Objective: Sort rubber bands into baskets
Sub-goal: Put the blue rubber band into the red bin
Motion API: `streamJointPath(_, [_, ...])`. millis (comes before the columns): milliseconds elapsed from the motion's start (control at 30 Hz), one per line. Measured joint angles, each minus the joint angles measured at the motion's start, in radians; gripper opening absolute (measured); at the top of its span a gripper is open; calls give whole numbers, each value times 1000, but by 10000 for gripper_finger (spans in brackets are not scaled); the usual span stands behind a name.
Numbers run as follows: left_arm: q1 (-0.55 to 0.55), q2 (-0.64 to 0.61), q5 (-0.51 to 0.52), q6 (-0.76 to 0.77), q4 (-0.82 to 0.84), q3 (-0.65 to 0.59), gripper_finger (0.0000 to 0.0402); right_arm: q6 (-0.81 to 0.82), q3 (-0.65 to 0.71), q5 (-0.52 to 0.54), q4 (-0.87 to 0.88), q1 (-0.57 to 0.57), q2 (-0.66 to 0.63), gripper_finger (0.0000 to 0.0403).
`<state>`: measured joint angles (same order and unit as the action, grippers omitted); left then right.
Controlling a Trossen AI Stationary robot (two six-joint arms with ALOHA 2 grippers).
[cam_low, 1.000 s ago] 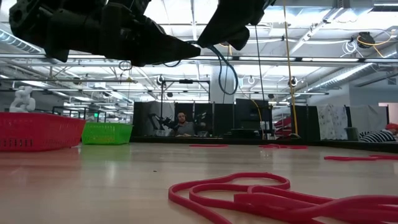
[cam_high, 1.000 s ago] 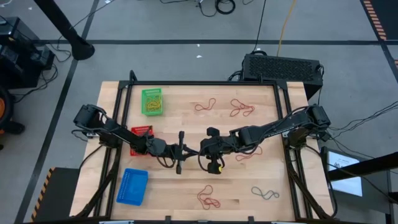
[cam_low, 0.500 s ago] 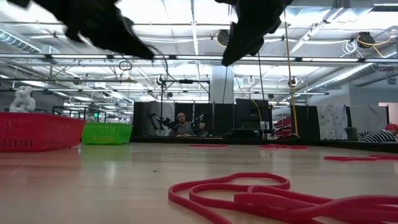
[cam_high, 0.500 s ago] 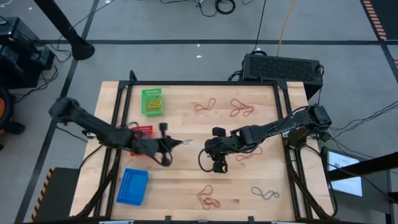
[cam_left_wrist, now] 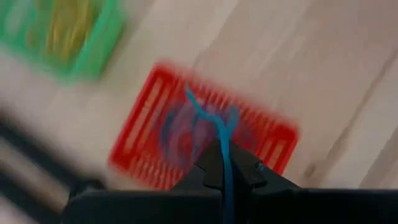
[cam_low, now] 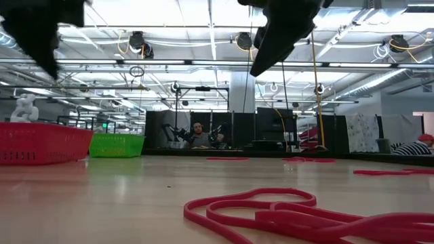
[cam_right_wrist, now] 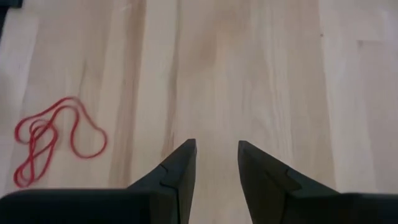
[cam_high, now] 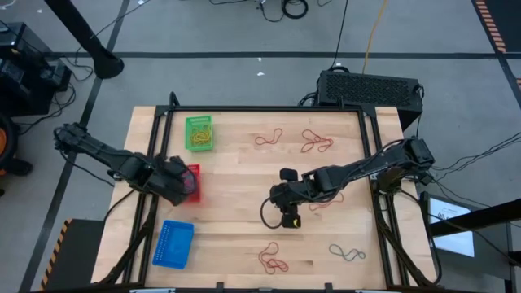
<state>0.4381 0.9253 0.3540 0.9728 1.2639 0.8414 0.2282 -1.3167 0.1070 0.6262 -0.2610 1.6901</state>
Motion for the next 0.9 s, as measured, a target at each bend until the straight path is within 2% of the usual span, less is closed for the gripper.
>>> streamJointPath(67, [0,0,-40,65,47,-8,0,-21,0,0,0,-10,0,112])
streamJointPath(167, [0,5,-62,115,32,-46,0,-39,0,0,0,-25,0,112])
streamJointPath(300, [0,40,-145,122,-40,-91,0,-41,0,2,-1,-45,0,112])
streamJointPath(500, [0,99,-164,114,-62,-113,7,-41,0,2,0,-80,0,112])
streamJointPath(900, [0,146,-159,-12,-47,-113,107,-57,0,0,13,-114,0,112])
